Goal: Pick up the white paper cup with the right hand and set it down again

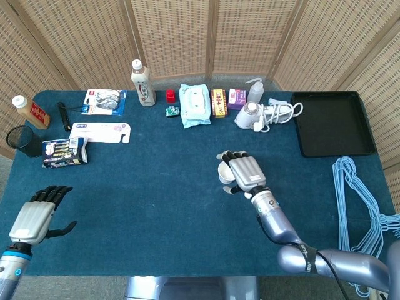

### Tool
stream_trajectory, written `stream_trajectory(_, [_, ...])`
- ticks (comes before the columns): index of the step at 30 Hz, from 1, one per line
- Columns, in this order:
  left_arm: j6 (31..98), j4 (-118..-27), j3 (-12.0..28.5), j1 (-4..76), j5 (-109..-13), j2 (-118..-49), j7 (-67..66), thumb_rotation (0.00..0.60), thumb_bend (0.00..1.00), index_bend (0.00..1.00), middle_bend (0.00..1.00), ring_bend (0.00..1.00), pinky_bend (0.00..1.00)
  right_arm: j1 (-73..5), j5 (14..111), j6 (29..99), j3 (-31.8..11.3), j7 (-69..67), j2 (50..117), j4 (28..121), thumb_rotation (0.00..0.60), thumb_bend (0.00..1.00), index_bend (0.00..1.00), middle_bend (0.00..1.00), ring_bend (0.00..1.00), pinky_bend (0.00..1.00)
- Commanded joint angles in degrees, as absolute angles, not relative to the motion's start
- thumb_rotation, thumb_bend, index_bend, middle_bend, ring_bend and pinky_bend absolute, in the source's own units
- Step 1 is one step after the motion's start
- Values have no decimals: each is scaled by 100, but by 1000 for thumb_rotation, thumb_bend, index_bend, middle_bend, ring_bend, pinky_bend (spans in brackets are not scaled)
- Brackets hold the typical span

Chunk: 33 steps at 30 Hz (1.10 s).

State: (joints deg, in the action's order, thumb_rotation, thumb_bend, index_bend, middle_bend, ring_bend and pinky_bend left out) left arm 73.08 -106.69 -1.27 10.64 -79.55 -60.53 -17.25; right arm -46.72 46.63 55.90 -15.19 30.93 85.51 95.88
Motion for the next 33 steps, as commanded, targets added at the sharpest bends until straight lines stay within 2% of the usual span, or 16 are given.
stream_trajectory(1, [7311,-10663,-134,1061,-7963,-6050,-1714,333,248,118,175,117,155,-4769,4569,5631,-1491,3189,8670,9441,553,241,187,189,225,166])
stream_trajectory(8, [7323,-10645,-152,1048,-7962,-6034,-1677,334,248,118,175,117,155,-4927,4353,5724,-1366,3468,8850,9162,559,241,190,183,217,166])
stream_trajectory(20, [7290,-10643,-161,1073,-7972,-6018,-1651,335,249,118,175,117,156,-5039,4237,5803,-1249,3623,8996,8831,565,242,321,190,218,162])
stream_trajectory(28, [7291,-10605,-159,1074,-7964,-6010,-1600,330,248,118,174,117,155,-5109,4171,5772,-1217,3679,9087,8673,562,242,333,197,222,163])
stream_trajectory(33, [7292,-10572,-167,1064,-7958,-6011,-1558,340,249,119,174,118,156,-5115,4244,5809,-1233,3600,9151,8591,566,243,401,222,238,163])
